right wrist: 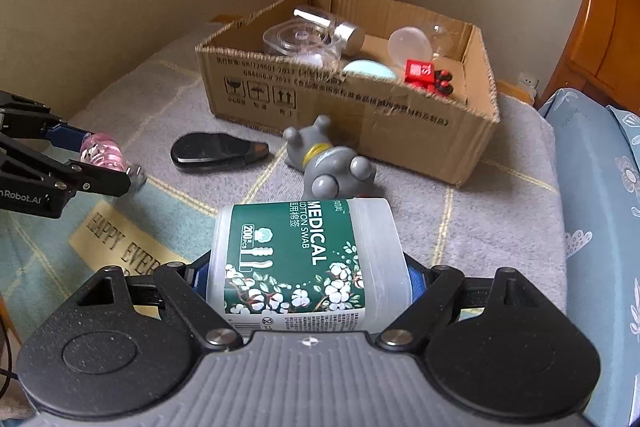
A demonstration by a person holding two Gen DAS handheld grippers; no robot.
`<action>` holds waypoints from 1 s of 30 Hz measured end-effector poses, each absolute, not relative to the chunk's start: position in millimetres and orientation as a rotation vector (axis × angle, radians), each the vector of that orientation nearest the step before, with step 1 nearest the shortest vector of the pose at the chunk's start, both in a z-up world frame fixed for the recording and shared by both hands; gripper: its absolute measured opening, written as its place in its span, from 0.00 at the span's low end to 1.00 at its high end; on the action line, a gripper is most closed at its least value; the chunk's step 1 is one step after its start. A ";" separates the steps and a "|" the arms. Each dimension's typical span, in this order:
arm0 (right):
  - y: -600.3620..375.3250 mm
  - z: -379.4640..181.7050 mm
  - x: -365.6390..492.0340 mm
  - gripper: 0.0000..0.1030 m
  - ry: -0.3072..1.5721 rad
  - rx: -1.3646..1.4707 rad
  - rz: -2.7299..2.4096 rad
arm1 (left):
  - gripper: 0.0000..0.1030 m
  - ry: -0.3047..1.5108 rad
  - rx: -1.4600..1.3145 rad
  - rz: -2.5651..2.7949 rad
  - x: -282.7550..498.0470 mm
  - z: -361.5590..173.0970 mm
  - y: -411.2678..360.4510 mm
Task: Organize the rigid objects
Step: 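Close left gripper on pink keychain while right gripper closes on MEDICAL bottle, then carry both into the box, open left gripper on keychain while right releases MEDICAL bottle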
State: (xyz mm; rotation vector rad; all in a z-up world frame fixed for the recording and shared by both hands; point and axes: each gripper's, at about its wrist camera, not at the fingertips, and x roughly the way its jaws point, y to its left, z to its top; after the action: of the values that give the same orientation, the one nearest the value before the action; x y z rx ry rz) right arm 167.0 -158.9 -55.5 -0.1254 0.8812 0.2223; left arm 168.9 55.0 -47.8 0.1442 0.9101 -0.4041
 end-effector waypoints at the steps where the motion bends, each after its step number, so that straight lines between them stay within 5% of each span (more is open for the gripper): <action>1: -161.1 -51.5 166.1 0.85 0.876 -0.121 0.224 | 0.49 0.909 0.147 -0.412 168.7 -43.5 54.3; 30: -190.6 38.7 221.0 0.85 0.683 -0.084 0.240 | 0.49 0.746 0.185 -0.512 254.1 66.3 4.0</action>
State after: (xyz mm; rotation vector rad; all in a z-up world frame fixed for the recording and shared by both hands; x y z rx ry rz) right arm 221.0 -190.6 38.7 -0.0841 0.6828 0.2401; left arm 254.1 4.0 66.3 0.1854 0.7461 -0.5123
